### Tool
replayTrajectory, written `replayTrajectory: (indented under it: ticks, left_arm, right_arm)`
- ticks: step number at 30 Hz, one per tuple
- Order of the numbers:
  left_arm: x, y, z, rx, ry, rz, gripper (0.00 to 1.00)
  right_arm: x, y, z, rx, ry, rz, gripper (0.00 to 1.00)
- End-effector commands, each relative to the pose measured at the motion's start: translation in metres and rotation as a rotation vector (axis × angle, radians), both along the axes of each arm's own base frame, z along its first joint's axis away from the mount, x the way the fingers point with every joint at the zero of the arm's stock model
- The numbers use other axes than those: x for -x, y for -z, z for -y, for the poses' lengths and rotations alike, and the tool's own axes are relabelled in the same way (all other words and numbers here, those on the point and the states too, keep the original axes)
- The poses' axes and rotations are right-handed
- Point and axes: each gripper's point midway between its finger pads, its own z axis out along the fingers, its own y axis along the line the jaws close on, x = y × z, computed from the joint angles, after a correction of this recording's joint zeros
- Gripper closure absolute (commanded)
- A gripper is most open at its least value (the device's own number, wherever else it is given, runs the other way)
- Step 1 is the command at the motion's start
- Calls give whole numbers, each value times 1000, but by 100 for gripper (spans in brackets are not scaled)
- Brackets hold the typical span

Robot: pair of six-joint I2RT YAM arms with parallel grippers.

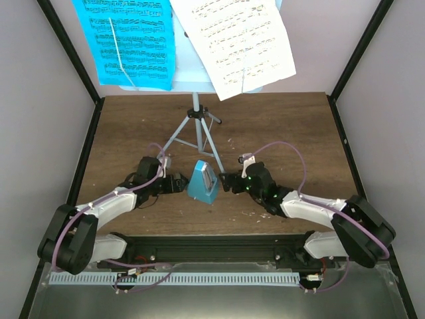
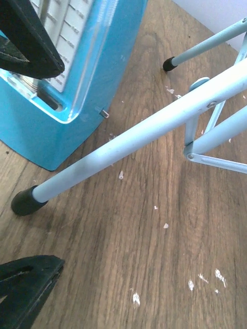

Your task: Pack up the instrument practice props

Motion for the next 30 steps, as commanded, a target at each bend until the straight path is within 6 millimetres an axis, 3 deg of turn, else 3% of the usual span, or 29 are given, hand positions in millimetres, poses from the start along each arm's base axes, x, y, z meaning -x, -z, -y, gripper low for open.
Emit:
replayTrajectory:
  ticks: [1, 7, 13, 17, 20, 23, 26, 30]
  left_arm:
    - [1, 0, 13, 10, 76, 49, 5]
    - [17, 12, 21, -14, 132, 51, 5]
    - [41, 10, 50, 30, 236, 73, 5]
    - [37, -2, 46, 24, 215, 122, 6]
    - [30, -33, 38, 32, 170, 237, 6]
    - [27, -78, 37, 57, 176, 375, 4]
    - [35, -124, 52, 135, 300, 491, 2]
    - [59, -157, 83, 335, 504, 567, 1]
  right_arm:
    - [6, -2, 10, 16, -2, 29, 5]
    - [19, -10, 16, 9, -48, 82, 0]
    - [30, -23, 24, -7, -71, 160, 0]
    - [37, -33, 32, -57, -54, 196, 0]
    - [50, -41, 28, -108, -120, 221, 0]
    - [61, -34, 23, -105, -182, 198, 0]
    - [72, -16, 21, -73, -222, 148, 0]
    - [87, -4, 17, -78, -274, 117, 0]
